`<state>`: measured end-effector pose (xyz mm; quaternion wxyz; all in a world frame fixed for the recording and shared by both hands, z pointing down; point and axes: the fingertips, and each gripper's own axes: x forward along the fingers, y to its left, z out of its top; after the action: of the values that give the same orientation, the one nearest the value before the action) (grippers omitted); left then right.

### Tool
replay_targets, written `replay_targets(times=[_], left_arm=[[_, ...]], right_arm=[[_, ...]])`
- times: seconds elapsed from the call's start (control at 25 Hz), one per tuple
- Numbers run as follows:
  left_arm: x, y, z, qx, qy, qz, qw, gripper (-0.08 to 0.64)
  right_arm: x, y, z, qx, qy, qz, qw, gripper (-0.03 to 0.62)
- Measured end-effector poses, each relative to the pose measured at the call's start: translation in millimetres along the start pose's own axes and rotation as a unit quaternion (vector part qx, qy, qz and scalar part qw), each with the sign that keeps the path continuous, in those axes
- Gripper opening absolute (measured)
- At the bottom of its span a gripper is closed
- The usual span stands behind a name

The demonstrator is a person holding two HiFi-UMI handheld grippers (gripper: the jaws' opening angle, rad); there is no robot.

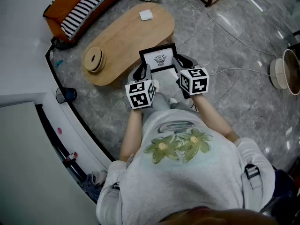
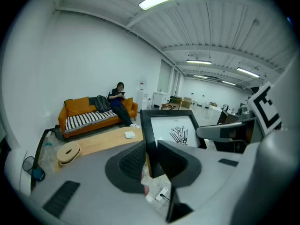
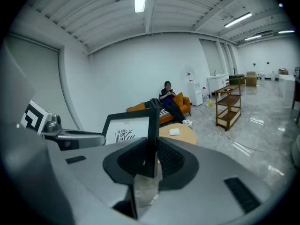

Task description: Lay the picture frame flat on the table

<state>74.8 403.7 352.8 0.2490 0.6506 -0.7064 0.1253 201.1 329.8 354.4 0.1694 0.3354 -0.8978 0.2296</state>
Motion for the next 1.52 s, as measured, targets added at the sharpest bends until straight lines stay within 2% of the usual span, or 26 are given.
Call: replay_targets(times=[0.4, 0.72, 1.0, 1.24, 1.52], left_arm=[[5.4, 2.4, -5.0, -0.006, 0.011, 0.0, 0.9999, 0.089], [42.2, 26.6, -4.5, -0.012, 0.035, -0.016, 0.9992, 0.089], [90.2, 52.5, 16.1, -0.013, 0.052, -0.039, 0.9978, 0.091], [132.4, 71.4, 44.7, 0.003, 0.056, -0.06, 0.9966, 0.091], [164.5, 90.7, 59.9, 0.019, 0.065, -0.088, 0.9938, 0.092]], right_arm=[[3.7, -2.2, -4.2, 0.002, 0.004, -0.002, 1.0, 0.077], [42.6, -9.1, -6.6, 0.006, 0.024, -0.016, 1.0, 0.078], [91.8, -22.1, 14.7, 0.008, 0.034, -0.033, 0.999, 0.078], [130.9, -35.3, 39.0, 0.018, 0.029, -0.051, 0.998, 0.078], [161.7, -41.1, 51.0, 0.028, 0.026, -0.075, 0.996, 0.078]])
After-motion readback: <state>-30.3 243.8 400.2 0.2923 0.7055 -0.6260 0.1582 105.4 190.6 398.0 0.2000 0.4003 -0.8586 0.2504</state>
